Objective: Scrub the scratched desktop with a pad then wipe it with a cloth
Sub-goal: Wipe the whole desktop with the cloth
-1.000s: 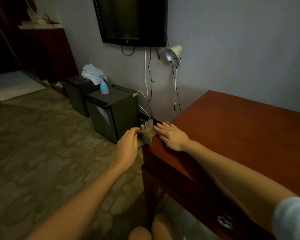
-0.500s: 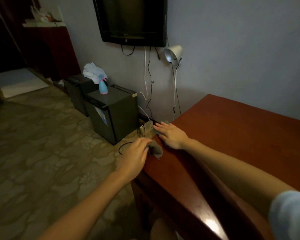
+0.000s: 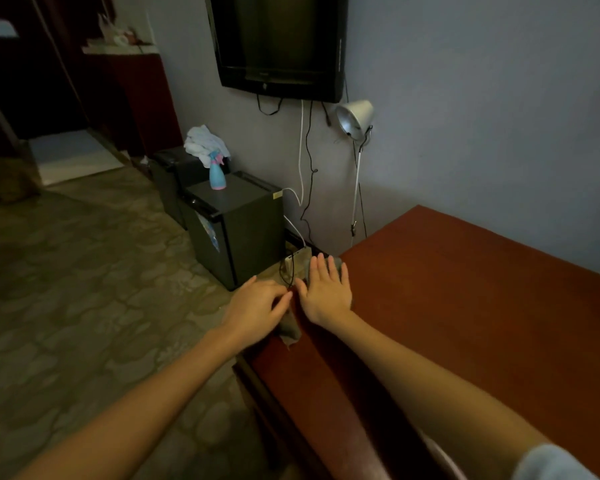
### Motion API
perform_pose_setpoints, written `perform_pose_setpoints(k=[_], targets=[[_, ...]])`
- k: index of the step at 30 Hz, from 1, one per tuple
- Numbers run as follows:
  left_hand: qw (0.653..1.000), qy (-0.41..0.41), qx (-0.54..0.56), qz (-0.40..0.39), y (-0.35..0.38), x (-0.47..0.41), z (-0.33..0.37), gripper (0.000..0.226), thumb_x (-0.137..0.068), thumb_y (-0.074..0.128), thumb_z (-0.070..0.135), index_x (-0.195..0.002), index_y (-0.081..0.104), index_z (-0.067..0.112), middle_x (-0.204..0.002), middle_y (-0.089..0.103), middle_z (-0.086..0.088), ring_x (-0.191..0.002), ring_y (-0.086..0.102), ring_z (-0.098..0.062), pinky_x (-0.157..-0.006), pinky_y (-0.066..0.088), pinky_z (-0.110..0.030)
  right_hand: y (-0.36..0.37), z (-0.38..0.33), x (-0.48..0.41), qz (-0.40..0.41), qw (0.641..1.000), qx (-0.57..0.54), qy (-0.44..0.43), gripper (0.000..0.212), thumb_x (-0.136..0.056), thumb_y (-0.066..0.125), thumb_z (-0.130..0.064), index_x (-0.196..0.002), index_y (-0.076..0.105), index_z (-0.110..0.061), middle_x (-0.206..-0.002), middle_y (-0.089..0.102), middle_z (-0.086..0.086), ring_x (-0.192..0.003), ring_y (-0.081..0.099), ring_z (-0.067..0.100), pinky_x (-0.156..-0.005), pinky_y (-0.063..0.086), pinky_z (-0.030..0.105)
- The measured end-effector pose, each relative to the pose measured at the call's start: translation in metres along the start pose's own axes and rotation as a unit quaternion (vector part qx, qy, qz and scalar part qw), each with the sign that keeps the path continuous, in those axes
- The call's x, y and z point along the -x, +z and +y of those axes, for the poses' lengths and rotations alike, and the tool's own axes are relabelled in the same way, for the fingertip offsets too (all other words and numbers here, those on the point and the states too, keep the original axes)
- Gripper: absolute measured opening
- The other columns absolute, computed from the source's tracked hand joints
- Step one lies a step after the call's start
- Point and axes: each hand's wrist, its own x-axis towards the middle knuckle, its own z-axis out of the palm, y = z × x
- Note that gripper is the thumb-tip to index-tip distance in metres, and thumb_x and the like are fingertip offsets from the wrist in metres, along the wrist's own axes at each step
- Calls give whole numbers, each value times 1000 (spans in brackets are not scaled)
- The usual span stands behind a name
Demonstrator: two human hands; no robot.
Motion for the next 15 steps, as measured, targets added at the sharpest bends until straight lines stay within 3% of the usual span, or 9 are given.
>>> perform_pose_setpoints(k=[2,3,5,7,10,13,15], targets=[[1000,-25,-1,5,2,-10,5,19,-96,48,30,-93,65,23,-89,57,6,-86,58,-14,-75,43,-25,-5,-6,-3,-43,995,-80,31,65,-100,12,-50,-152,-1,-11,-160,-9,6,-147,-12,21,-118,-7,40],[999,-48,5,5,5,-16,3,17,-96,49,28,-98,64,22,-94,57,5,-87,59,-15,-72,44,-26,-8,-7,0,-63,991,-115,33,63,-101,12,-47,-152,0,-12,-160,-9,5,-147,-11,19,-118,-3,39],[994,-107,27,-5,9,-30,1,20,-97,48,25,-111,61,18,-107,57,-1,-97,59,-18,-80,48,-31,-13,-2,13,-67,993,-99,3,57,-103,14,-40,-153,5,-15,-161,-5,3,-147,-4,17,-116,6,38],[986,-152,27,-56,16,-42,1,28,-99,41,24,-121,56,13,-118,57,-7,-106,58,-24,-90,48,-37,-16,6,30,-21,999,-10,-45,53,-103,18,-36,-153,12,-17,-160,7,1,-146,9,19,-111,16,38],[977,-167,20,-131,33,-53,10,36,-103,29,24,-115,57,6,-118,61,-15,-106,59,-29,-87,46,-37,-22,17,43,36,992,73,-100,49,-102,28,-36,-148,29,-19,-148,35,3,-132,33,26,-102,28,37],[976,-173,30,-126,45,-60,14,38,-103,26,24,-114,57,5,-118,62,-16,-106,59,-31,-86,46,-37,-30,20,37,71,985,109,-115,44,-100,32,-35,-140,42,-18,-133,46,5,-121,42,27,-96,31,36],[978,-174,42,-110,47,-61,13,37,-103,28,24,-115,58,5,-116,63,-15,-106,60,-30,-87,47,-38,-23,19,19,89,983,104,-123,51,-98,24,-38,-138,44,-13,-133,48,8,-123,44,29,-100,33,38]])
